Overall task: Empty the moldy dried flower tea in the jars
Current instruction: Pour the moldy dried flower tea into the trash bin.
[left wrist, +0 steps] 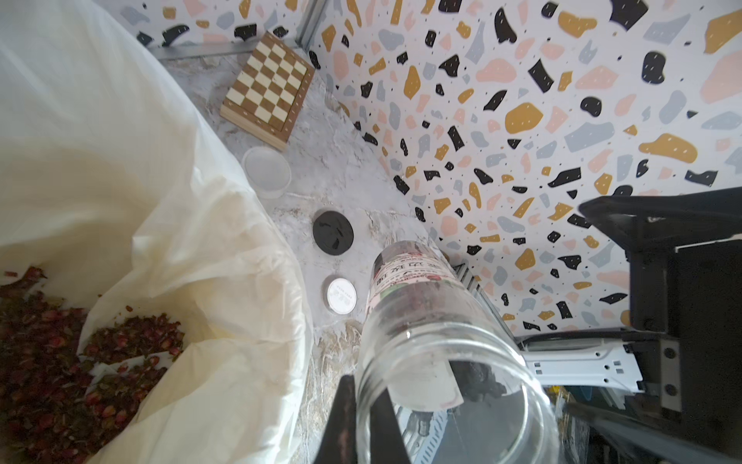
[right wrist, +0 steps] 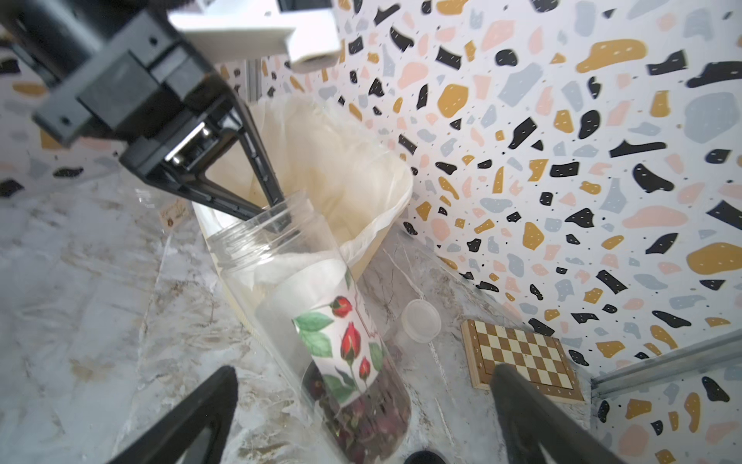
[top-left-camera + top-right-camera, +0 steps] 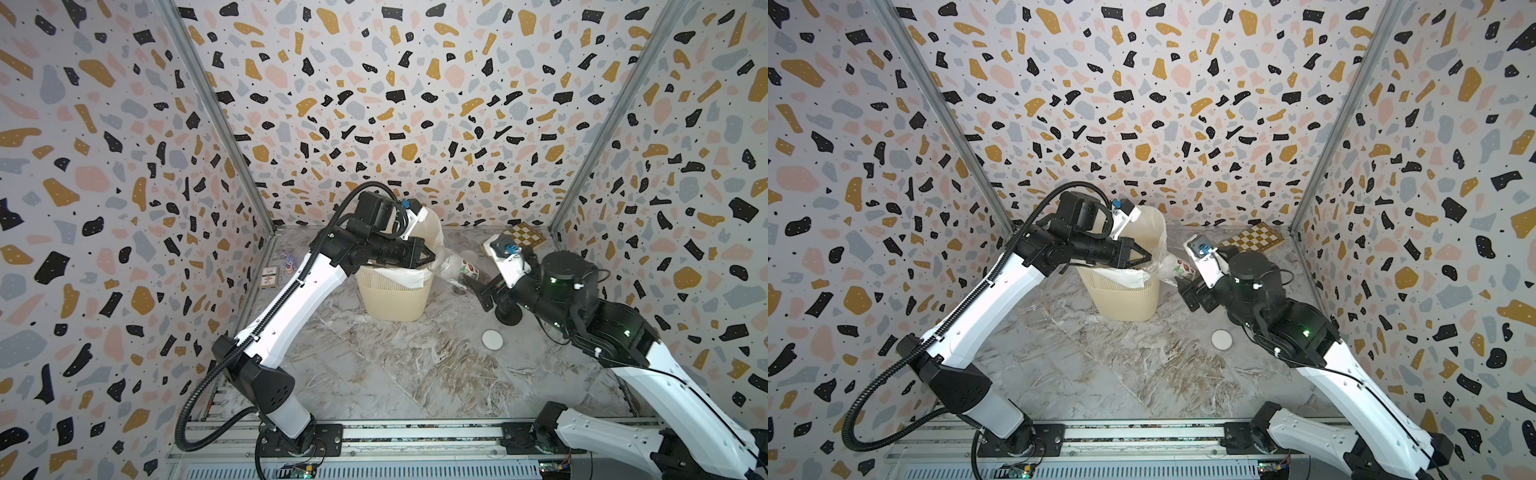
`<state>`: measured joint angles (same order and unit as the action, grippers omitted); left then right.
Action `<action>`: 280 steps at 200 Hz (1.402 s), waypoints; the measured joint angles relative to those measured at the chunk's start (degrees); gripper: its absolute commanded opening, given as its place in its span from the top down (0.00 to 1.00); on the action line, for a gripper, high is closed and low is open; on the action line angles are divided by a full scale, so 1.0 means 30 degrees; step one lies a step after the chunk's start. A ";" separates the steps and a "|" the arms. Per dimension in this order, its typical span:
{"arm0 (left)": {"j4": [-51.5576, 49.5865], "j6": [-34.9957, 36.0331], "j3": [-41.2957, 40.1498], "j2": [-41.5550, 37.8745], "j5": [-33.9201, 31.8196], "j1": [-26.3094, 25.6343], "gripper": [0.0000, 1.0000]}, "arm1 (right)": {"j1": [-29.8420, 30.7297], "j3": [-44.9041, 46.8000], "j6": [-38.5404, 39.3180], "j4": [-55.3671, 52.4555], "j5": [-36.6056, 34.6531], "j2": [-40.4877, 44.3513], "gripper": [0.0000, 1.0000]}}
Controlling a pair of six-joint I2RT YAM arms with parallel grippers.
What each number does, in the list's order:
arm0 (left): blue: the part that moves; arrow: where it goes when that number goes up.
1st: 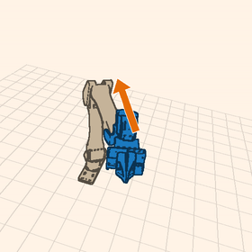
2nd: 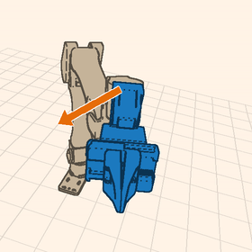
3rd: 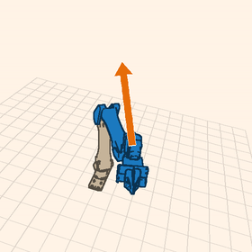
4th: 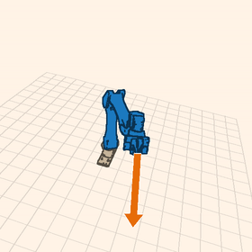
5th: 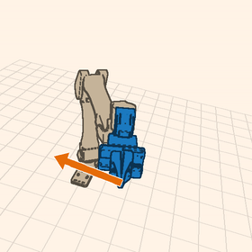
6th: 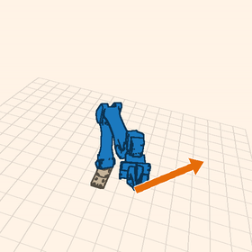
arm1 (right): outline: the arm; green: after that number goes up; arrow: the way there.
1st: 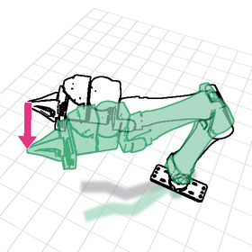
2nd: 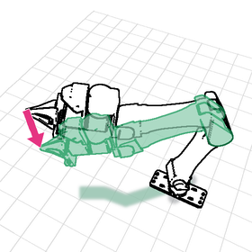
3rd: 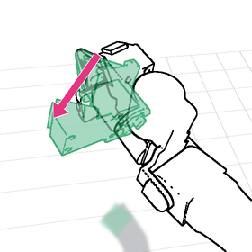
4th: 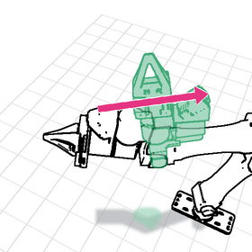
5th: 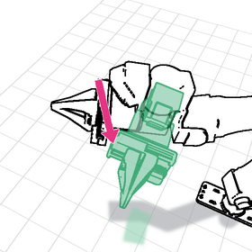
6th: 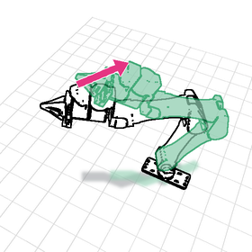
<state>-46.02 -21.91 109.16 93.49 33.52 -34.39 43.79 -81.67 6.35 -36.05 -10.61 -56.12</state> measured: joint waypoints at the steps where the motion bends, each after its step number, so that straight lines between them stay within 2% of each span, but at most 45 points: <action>1: 0.0000 0.0000 0.0051 0.0015 0.0007 0.0000 1.00 | -0.0058 -0.0051 -0.0029 0.0000 0.0051 0.0015 0.00; 34: 0.0175 -0.0495 0.2994 0.1217 -0.0233 0.0240 1.00 | -0.3293 -0.2441 -0.2426 -0.0102 0.2973 -0.0393 0.00; 54: 0.0379 -0.0852 0.3861 0.1807 -0.0138 0.0590 1.00 | -0.5479 -0.2470 -0.4167 0.0437 0.5508 -0.0546 0.00; 70: 0.0532 -0.1166 0.4517 0.2470 0.0015 0.1107 1.00 | -0.7147 -0.1807 -0.5807 0.1457 0.8080 -0.0619 0.00; 98: 0.1377 -0.1654 0.4772 0.3432 0.0182 0.2506 1.00 | -0.9566 0.0488 -1.0142 0.4809 1.3107 -0.1173 0.00; 136: 0.2645 -0.2113 0.4874 0.4306 0.0525 0.3854 1.00 | -1.0185 0.3497 -1.5781 0.9442 1.6677 -0.1902 0.00; 164: 0.4371 -0.2718 0.4284 0.4204 0.0882 0.3883 1.00 | -1.0178 0.4896 -1.9343 1.2305 1.7522 -0.2084 0.00; 208: 0.7118 -0.4612 0.3300 0.4065 0.1566 0.3818 1.00 | -1.0185 0.6098 -2.3809 1.6531 1.7456 -0.2477 0.00; 247: 1.0943 -0.7176 0.2069 0.3956 0.2178 0.3745 1.00 | -1.0185 0.6615 -2.6811 1.9802 1.6830 -0.3643 0.00; 280: 1.2560 -0.8648 0.1005 0.3956 0.2288 0.3497 1.00 | -1.0163 0.7577 -2.8720 2.2382 1.5708 -0.4743 0.00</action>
<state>-8.34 -47.86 112.18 105.36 40.38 -23.90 13.30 -58.94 -79.81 31.09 36.51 -70.35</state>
